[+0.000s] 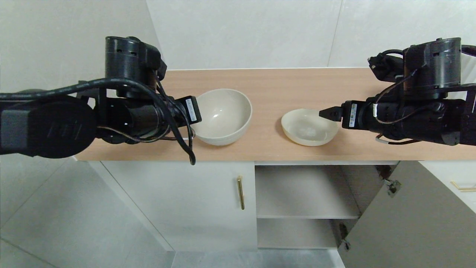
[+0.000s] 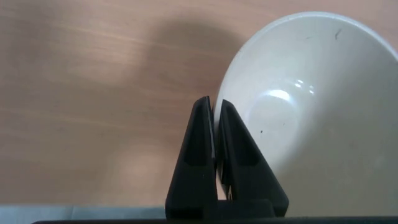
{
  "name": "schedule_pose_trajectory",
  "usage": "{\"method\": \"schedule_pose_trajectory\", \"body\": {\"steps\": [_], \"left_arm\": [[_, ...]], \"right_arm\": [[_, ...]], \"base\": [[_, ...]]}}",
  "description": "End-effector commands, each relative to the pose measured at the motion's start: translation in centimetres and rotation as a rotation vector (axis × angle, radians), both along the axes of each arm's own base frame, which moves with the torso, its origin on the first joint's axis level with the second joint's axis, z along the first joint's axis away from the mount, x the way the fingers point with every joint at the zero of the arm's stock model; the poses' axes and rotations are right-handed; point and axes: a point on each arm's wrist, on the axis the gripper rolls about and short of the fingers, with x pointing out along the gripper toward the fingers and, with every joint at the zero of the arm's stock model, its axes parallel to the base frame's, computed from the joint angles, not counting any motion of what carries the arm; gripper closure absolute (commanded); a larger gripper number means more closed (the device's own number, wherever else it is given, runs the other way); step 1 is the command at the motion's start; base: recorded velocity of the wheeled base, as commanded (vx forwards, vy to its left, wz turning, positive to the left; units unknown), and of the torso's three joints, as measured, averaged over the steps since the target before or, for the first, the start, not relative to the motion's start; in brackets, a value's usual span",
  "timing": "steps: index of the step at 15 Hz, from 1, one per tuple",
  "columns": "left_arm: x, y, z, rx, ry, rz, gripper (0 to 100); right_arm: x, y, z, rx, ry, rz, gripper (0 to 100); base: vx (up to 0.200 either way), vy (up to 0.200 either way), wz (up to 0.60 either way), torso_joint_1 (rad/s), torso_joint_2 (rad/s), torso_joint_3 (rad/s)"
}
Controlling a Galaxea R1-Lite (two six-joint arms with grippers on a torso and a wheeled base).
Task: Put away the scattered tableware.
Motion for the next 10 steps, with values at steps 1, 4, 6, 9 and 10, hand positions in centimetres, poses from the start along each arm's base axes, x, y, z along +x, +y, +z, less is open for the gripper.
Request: {"method": "schedule_pose_trajectory", "body": {"steps": [1, 4, 6, 9, 10], "left_arm": [[-2.1, 0.6, 1.6, -0.022, -0.042, -0.015, 100], [-3.9, 0.9, 2.5, -0.038, -0.072, -0.037, 100], [-4.8, 0.9, 3.0, -0.051, -0.097, -0.054, 100], [-5.0, 0.9, 3.0, -0.053, -0.097, -0.062, 100], [-4.9, 0.9, 2.9, -0.051, -0.093, -0.062, 100]], "right_arm": [[0.1, 0.0, 0.0, -0.001, 0.0, -0.001, 0], [1.7, 0.8, -1.8, -0.047, 0.035, -0.069, 0], [3.3, 1.3, -3.0, -0.072, 0.057, -0.115, 0], [3.9, 0.9, -3.2, -0.074, 0.06, -0.134, 0], [4.1, 0.8, -3.1, -0.072, 0.059, -0.141, 0]], "base": [[0.0, 0.0, 0.0, 0.0, 0.0, 0.0], [0.0, 0.0, 0.0, 0.0, 0.0, 0.0], [0.0, 0.0, 0.0, 0.0, 0.0, 0.0], [0.0, 0.0, 0.0, 0.0, 0.0, 0.0], [0.0, 0.0, 0.0, 0.0, 0.0, 0.0]]}}
